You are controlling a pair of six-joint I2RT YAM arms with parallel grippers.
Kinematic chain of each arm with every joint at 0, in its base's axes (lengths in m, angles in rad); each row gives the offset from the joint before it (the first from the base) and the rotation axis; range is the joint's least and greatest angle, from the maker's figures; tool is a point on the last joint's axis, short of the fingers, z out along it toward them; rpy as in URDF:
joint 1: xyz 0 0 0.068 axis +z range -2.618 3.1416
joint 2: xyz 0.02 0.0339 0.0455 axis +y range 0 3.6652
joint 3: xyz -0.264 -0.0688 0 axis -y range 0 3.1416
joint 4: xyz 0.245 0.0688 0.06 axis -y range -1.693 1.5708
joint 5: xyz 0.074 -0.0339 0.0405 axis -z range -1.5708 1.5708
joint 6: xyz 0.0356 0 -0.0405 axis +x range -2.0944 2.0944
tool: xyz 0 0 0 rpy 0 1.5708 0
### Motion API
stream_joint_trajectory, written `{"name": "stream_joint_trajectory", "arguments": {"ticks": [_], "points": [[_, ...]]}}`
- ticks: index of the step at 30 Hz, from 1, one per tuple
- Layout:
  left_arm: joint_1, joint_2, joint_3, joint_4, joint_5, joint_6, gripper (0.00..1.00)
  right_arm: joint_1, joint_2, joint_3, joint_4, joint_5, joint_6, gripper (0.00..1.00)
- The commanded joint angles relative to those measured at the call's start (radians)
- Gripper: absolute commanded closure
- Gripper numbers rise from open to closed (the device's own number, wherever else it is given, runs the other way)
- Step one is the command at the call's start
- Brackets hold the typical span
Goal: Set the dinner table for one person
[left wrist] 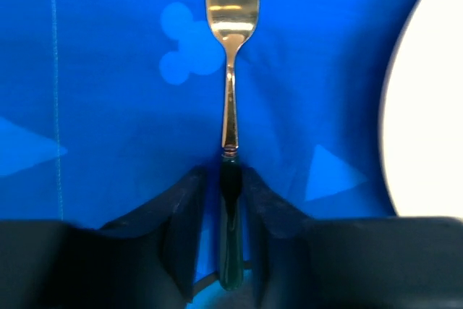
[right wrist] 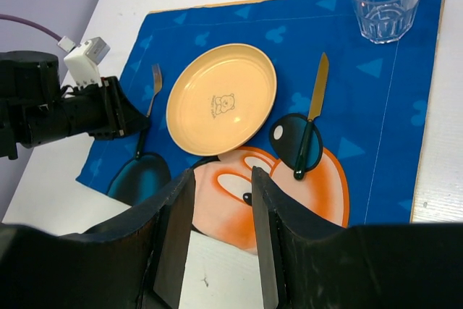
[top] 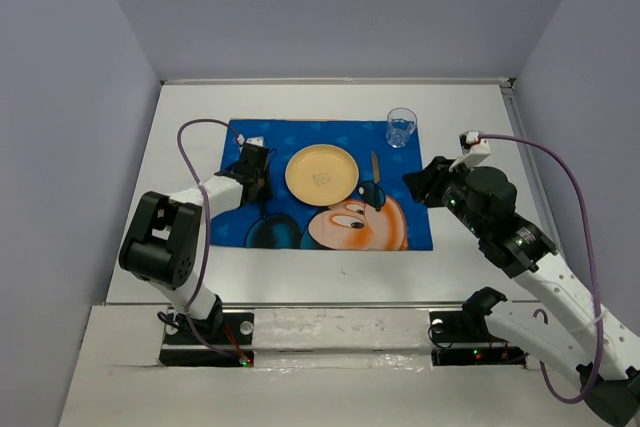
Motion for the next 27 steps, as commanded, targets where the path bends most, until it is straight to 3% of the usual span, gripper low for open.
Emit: {"name": "stream_joint_trajectory", "arguments": {"ticks": [1, 3, 4, 6, 13, 15, 16, 18, 21, 23, 24, 25, 27], "points": [[-0.003, -0.01, 0.043, -0.046, -0.057, 0.002, 0.52, -0.003, -0.006, -0.002, 0.055, 0.011, -0.015, 0.57], [-0.012, -0.024, 0.041, -0.044, -0.073, -0.004, 0.38, -0.003, -0.005, -0.002, 0.053, 0.009, -0.016, 0.57], [-0.018, -0.033, 0.039, -0.043, -0.083, -0.006, 0.22, -0.003, -0.003, -0.004, 0.053, 0.009, -0.016, 0.57], [-0.029, -0.061, 0.038, -0.043, -0.115, -0.001, 0.1, -0.003, 0.004, -0.004, 0.055, 0.011, -0.015, 0.57], [-0.087, -0.185, 0.055, -0.004, -0.103, -0.004, 0.09, -0.003, 0.035, -0.002, 0.063, 0.0, -0.01, 0.57], [-0.118, -0.279, 0.066, 0.01, -0.106, 0.005, 0.07, -0.003, 0.044, 0.004, 0.064, -0.001, -0.01, 0.57], [-0.144, -0.355, 0.073, 0.016, -0.108, 0.013, 0.01, -0.003, 0.053, 0.007, 0.067, -0.004, -0.008, 0.57], [-0.164, -0.437, 0.076, 0.051, -0.099, 0.022, 0.01, -0.003, 0.058, 0.019, 0.07, -0.004, -0.01, 0.55], [-0.189, -0.605, 0.064, 0.083, -0.085, 0.045, 0.01, -0.003, 0.017, 0.031, 0.089, 0.019, -0.01, 0.46], [-0.19, -0.726, 0.046, 0.088, -0.085, 0.057, 0.01, -0.003, -0.024, 0.03, 0.131, 0.035, -0.019, 0.32], [-0.19, -0.76, 0.043, 0.083, -0.088, 0.066, 0.01, -0.003, -0.046, 0.031, 0.142, 0.037, -0.024, 0.24], [-0.19, -0.796, 0.041, 0.077, -0.097, 0.077, 0.01, -0.003, -0.083, 0.039, 0.151, 0.049, -0.025, 0.02], [-0.19, -0.875, 0.049, 0.047, -0.142, 0.091, 0.01, -0.003, -0.109, 0.054, 0.167, 0.048, -0.015, 0.0]]}}
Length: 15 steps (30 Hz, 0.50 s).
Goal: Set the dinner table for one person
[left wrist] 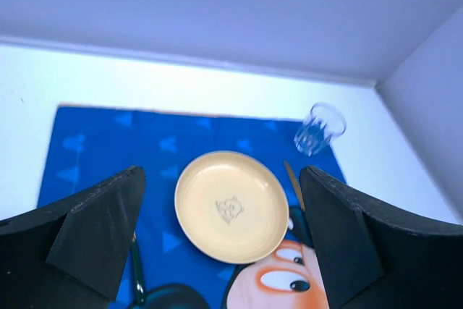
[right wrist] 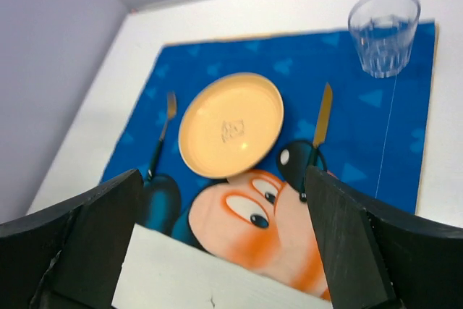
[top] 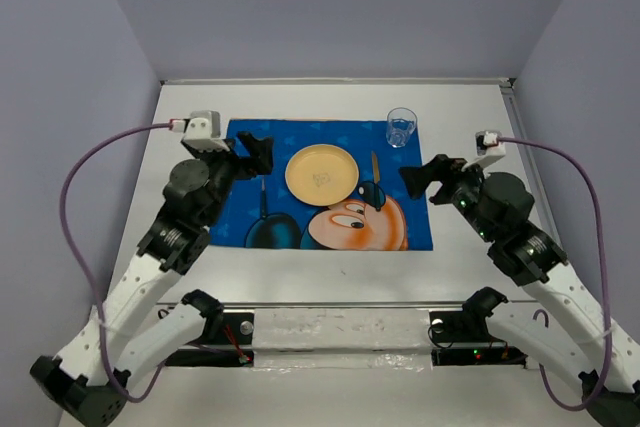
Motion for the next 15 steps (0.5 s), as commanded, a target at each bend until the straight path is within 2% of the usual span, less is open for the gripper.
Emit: {"name": "stream_joint_trajectory", "arguments": {"ticks": [1, 5, 10, 15], "points": [[0.002, -0.108, 0.024, -0.015, -0.058, 0.057, 0.01, -0.003, -0.096, 0.064, 0.13, 0.011, -0.007, 0.0], [0.002, -0.161, 0.048, -0.024, -0.016, 0.112, 0.01, -0.003, -0.089, 0.116, 0.148, 0.011, -0.062, 0.0], [0.002, -0.197, 0.045, -0.033, -0.021, 0.151, 0.01, -0.003, -0.089, 0.152, 0.108, 0.19, -0.16, 0.0], [0.003, -0.257, -0.008, 0.019, -0.012, 0.191, 0.01, -0.003, -0.135, 0.149, 0.142, 0.246, -0.209, 0.0]]}}
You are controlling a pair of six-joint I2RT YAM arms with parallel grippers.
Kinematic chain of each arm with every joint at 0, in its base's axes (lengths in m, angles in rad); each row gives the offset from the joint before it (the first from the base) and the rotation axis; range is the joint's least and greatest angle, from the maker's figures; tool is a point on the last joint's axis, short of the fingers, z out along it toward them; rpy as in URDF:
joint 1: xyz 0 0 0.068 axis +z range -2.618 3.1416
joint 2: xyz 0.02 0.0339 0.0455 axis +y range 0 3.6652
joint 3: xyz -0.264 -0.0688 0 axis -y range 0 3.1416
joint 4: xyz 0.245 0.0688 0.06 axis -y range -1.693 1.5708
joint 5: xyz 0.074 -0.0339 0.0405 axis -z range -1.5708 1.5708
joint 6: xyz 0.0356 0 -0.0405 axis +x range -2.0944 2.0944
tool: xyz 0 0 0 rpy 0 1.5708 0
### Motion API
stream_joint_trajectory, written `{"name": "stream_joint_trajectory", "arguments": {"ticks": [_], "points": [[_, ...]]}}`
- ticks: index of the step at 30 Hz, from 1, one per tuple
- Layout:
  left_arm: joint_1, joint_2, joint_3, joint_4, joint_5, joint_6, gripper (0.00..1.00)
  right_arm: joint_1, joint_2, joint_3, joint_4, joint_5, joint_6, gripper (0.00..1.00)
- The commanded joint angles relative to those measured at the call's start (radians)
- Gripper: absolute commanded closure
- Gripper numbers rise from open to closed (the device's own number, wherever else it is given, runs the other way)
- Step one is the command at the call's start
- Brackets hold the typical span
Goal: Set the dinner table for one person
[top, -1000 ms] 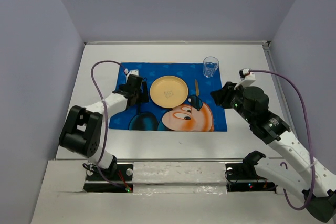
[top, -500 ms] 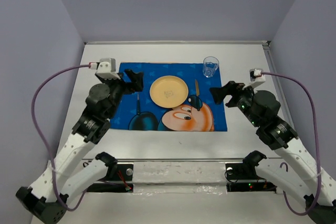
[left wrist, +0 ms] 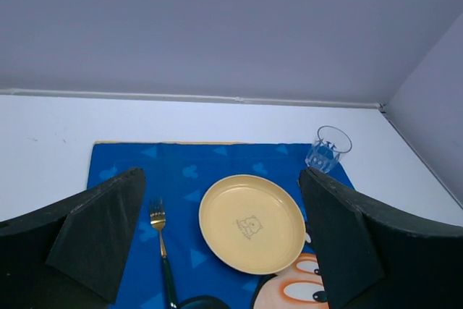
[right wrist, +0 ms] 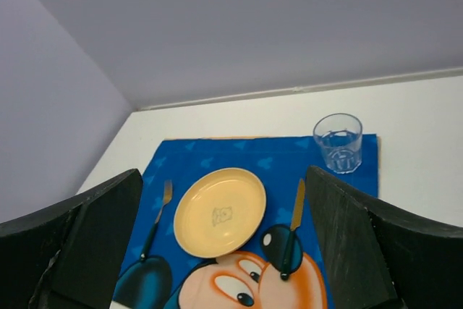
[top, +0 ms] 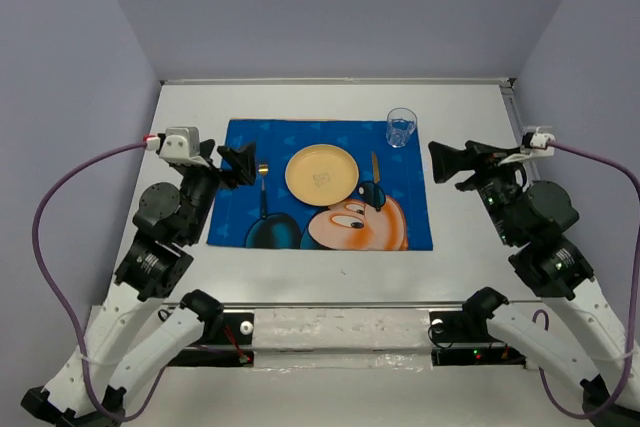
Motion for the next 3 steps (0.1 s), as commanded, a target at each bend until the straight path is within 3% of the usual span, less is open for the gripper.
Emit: {"name": "stream_joint_trajectory", "arguments": {"ticks": [1, 3], "points": [[0.0, -0.049, -0.026, 0.062, 0.01, 0.069, 0.01, -0.003, -0.036, 0.03, 0.057, 0.125, -0.074, 0.0], [0.0, -0.047, -0.026, 0.058, 0.005, 0.077, 0.01, -0.003, -0.028, 0.024, 0.071, 0.134, -0.073, 0.0]]}}
